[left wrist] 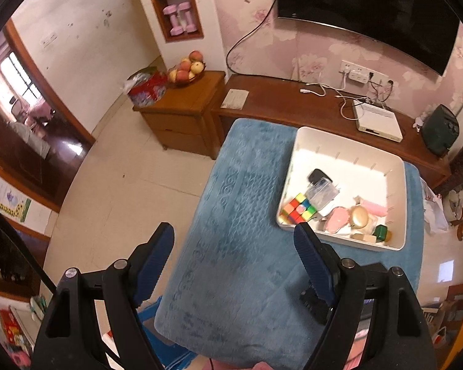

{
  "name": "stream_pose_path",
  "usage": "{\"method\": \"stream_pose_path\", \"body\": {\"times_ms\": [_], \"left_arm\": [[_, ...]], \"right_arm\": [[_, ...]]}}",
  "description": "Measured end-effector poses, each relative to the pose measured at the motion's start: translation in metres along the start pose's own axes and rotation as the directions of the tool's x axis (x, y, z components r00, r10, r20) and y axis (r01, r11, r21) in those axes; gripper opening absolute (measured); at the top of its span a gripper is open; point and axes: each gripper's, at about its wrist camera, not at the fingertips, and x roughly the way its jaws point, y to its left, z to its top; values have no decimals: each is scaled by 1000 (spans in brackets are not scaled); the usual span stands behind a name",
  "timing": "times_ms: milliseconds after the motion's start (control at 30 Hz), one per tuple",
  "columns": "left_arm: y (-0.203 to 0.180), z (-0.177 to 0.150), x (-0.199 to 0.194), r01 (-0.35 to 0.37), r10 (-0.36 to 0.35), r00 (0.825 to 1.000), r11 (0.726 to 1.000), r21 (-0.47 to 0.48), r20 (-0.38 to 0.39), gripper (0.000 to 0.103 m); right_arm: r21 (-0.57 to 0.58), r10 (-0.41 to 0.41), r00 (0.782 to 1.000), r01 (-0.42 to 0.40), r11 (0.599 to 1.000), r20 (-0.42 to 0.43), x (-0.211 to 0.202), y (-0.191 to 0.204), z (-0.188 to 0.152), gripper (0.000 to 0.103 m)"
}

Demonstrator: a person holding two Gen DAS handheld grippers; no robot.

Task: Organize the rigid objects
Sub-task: 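Grasp the white foam piece with the right tool and lift it, then lower the white foam piece into the tray and open the right tool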

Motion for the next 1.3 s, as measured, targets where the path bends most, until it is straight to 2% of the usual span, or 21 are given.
{"method": "stream_pose_path", "body": {"times_ms": [200,400,600,733,933,1033,1300], "left_arm": [[-19,13,-20,45,-48,997,998,52,60,82],[-31,30,-42,113,-120,987,991,70,111,82],[-33,43,-55,128,-136,978,990,59,159,82],[-26,49,-54,112,-113,980,994,18,165,82],[-11,51,-38,88,-79,989,993,-73,122,82],[-5,51,-29,84,-74,993,989,-119,88,82],[-6,47,2,28,-29,1000,987,-159,-1,82]], "right_arm": [[-1,38,999,-38,999,15,-40,5,9,84],[33,80,994,-83,996,80,-82,-15,38,85],[66,27,994,-34,997,107,-103,-39,74,85],[80,-5,992,-5,997,124,-111,-56,105,85],[90,-51,991,40,995,125,-104,-74,140,85],[110,-42,993,30,993,109,-93,-82,154,85],[123,-18,1000,18,992,0,-47,-91,171,85]]}}
